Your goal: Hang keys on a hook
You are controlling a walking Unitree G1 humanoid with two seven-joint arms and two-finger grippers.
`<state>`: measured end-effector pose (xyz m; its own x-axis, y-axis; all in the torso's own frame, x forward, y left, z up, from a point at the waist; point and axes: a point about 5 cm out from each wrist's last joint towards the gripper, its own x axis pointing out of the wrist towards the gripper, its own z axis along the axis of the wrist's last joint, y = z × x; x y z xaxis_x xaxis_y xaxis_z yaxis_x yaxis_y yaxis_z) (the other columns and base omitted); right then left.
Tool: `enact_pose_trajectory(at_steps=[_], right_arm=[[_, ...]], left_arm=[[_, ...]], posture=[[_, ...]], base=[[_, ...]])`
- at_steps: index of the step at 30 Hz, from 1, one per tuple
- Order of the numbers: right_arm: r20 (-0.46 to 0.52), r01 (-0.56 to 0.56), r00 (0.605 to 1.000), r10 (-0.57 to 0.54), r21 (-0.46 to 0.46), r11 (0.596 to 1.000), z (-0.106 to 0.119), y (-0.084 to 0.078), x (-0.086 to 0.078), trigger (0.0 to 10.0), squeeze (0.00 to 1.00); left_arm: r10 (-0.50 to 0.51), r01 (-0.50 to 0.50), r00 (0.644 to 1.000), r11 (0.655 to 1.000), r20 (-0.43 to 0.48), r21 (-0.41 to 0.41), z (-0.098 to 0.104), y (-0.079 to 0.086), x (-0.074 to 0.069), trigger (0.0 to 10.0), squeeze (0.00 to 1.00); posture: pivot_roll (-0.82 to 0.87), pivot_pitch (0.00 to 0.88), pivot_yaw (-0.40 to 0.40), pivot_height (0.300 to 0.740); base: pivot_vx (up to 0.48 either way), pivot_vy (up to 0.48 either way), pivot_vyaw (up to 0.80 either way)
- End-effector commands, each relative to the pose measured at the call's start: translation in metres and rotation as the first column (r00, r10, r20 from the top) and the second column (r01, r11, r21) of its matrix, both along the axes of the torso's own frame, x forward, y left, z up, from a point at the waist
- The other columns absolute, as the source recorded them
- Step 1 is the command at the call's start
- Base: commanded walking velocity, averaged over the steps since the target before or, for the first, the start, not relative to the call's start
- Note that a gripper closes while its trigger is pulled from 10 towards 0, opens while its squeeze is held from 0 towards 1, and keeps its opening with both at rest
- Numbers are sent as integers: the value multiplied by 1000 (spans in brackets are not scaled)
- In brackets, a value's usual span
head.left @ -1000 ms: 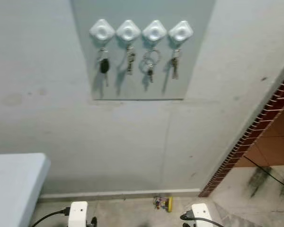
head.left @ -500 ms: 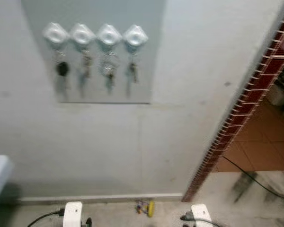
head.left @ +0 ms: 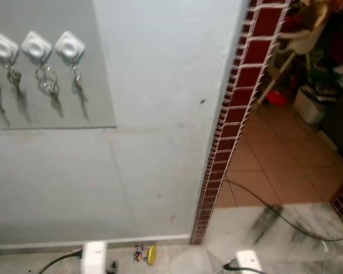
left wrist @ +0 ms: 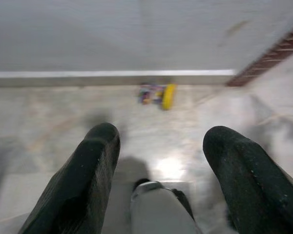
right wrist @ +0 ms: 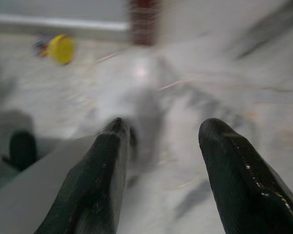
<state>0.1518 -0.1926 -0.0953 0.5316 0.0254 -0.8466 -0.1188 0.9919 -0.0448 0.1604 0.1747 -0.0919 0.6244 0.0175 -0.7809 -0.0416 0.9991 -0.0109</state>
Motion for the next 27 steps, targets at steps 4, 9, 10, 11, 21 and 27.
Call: enact_pose_trajectory(at_steps=[4,9,10,11,21,27], right_arm=[[2,-15,1000,15,20,1000,-1,10,2,10000,0],[-1,-18,1000,18,19,1000,-1,10,1,10000,0],[-1,-18,1000,18,19,1000,-1,10,1,10000,0],[0,-19,1000,19,19,1000,-1,10,1,10000,0],[1,-16,1000,16,22,1000,-1,11,2,10000,0],[2,-14,1000,14,24,1000,-1,11,2,10000,0]], left_arm=[[32,-31,999,999,-17,30,0,15,-4,10000,0],[33,-32,999,999,-24,33,-1,16,-5,10000,0],[33,-32,999,999,-24,33,-1,16,-5,10000,0],[33,-32,999,999,-25,33,-1,16,-5,10000,0],[37,-36,999,999,-29,32,-1,17,-4,10000,0],[39,-38,999,999,-32,32,-1,17,-5,10000,0]], posture=[[-105,0,0,740],[-105,0,0,740],[-105,0,0,740],[-105,0,0,740],[-107,0,2,740],[-107,0,2,740]], base=[[0,-82,0],[0,0,0],[0,0,0],[0,0,0],[0,0,0],[0,0,0]])
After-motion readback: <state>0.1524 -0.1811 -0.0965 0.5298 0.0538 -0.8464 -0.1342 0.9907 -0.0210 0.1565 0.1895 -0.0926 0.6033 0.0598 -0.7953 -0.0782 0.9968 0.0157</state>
